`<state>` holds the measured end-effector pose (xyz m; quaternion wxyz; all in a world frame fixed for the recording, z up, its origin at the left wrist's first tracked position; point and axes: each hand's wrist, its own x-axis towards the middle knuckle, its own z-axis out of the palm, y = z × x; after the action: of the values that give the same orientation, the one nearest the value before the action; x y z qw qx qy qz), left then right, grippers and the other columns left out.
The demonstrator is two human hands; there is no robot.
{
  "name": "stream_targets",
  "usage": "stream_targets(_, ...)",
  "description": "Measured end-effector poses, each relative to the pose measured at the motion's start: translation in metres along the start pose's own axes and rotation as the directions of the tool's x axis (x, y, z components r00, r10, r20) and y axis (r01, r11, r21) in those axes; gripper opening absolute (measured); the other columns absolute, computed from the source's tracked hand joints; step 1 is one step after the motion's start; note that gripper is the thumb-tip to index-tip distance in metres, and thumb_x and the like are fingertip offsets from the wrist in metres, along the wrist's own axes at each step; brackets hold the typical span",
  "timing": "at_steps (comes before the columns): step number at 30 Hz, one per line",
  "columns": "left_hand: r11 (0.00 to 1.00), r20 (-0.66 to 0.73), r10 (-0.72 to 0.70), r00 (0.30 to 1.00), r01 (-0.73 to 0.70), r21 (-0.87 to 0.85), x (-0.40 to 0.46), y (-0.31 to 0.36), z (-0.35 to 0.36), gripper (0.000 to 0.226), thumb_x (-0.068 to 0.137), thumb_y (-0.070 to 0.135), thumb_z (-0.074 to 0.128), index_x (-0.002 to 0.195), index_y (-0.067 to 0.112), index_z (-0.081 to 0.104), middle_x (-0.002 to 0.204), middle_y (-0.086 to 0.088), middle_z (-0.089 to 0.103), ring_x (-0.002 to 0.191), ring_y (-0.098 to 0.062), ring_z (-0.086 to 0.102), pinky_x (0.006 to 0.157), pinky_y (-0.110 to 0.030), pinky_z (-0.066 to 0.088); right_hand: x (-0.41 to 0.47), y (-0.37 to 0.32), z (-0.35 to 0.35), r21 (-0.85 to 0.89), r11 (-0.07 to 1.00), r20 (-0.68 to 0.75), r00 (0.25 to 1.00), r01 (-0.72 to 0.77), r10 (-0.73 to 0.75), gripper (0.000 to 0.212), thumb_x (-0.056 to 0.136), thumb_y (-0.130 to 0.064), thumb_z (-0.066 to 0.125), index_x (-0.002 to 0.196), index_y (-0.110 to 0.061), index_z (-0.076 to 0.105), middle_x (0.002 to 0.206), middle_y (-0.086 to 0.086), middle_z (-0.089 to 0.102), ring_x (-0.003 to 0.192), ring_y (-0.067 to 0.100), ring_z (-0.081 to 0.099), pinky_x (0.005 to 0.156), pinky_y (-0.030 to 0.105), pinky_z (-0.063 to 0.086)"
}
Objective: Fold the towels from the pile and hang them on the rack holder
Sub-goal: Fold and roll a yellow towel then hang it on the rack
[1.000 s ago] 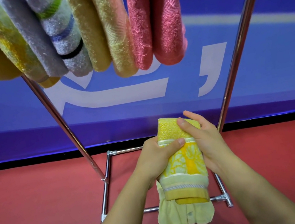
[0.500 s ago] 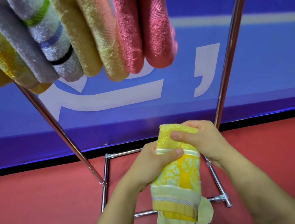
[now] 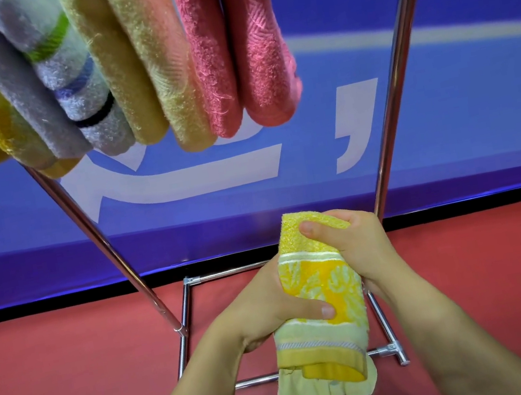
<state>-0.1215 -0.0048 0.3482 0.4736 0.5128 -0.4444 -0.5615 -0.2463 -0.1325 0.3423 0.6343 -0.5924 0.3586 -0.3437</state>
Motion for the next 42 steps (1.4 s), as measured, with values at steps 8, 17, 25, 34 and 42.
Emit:
stream_targets(8,0.997,-0.247,0.034,0.968,-0.016,0.072,0.007,-0.014,-0.002,0.062,0.072,-0.013,0.083,0.125,0.014,0.066,0.114,-0.01,0.077,0.104,-0.03,0.075,0.091,-0.048,0.061,0.006,0.007,0.004,-0.033,0.998,-0.061,0.997,0.048,-0.05,0.037,0.075,-0.028,0.089,0.109,-0.021,0.075,0.105,-0.001,0.078,0.1,0.014,0.074,0.093,0.036,0.059)
stream_targets(17,0.953,-0.482,0.215,0.849,-0.074,0.295,0.016,-0.017,-0.003,0.034,0.077,-0.01,0.074,0.105,0.002,0.059,0.095,-0.029,0.067,0.077,-0.016,0.065,0.065,-0.041,0.058,-0.014,0.025,0.04,-0.205,0.978,0.106,0.994,0.043,-0.021,0.027,0.093,-0.045,0.07,0.105,-0.022,0.076,0.092,-0.007,0.079,0.088,0.005,0.073,0.08,0.023,0.055)
stream_targets(25,0.99,-0.355,0.137,0.925,-0.142,0.013,0.006,-0.001,0.005,0.057,0.091,0.007,0.057,0.142,0.029,0.051,0.102,0.008,0.073,0.088,-0.008,0.069,0.07,-0.017,0.052,-0.02,0.021,0.037,-0.236,0.961,0.063,0.989,0.144,-0.133,0.02,0.104,-0.034,0.054,0.1,-0.024,0.07,0.087,0.004,0.074,0.08,0.02,0.068,0.083,0.045,0.054)
stream_targets(34,0.849,-0.668,0.439,0.601,-0.034,0.528,0.002,0.033,0.045,0.037,0.108,0.036,0.044,0.073,0.027,0.051,0.066,0.007,0.059,0.063,-0.005,0.052,0.062,-0.031,0.037,-0.053,-0.029,0.015,-0.241,0.925,-0.117,0.938,0.292,-0.327,0.027,0.101,-0.038,0.054,0.091,-0.016,0.066,0.08,0.006,0.07,0.076,0.026,0.065,0.075,0.047,0.055)
stream_targets(42,0.767,-0.67,0.625,0.401,-0.153,0.624,-0.005,0.119,0.107,0.029,0.109,0.035,0.04,0.086,0.027,0.057,0.075,0.0,0.063,0.078,-0.032,0.056,0.065,-0.041,0.032,-0.078,-0.122,-0.019,-0.349,0.827,-0.26,0.803,0.44,-0.537,0.018,0.105,-0.028,0.053,0.111,-0.024,0.069,0.092,-0.011,0.074,0.085,0.009,0.066,0.079,0.037,0.053)
